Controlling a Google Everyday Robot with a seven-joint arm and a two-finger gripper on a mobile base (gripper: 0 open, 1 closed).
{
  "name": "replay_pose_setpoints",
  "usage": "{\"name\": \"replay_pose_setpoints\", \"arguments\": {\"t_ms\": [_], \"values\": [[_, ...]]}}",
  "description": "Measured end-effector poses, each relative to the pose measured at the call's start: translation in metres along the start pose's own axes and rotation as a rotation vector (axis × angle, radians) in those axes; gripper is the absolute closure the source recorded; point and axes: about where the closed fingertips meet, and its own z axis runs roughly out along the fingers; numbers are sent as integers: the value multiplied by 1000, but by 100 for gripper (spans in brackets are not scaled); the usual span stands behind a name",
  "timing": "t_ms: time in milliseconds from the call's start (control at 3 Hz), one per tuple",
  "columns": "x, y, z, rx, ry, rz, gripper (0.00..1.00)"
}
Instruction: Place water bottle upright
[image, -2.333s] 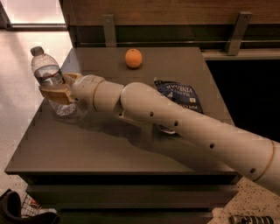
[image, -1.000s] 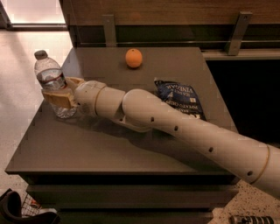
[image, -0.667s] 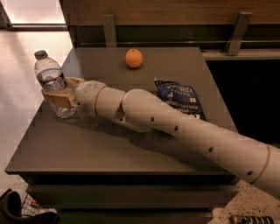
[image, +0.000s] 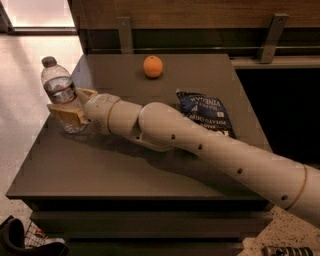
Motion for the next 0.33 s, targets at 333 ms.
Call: {"name": "replay_pose_setpoints", "arguments": {"t_ms": [333], "values": [[0, 2, 1, -3, 0, -1, 0]]}}
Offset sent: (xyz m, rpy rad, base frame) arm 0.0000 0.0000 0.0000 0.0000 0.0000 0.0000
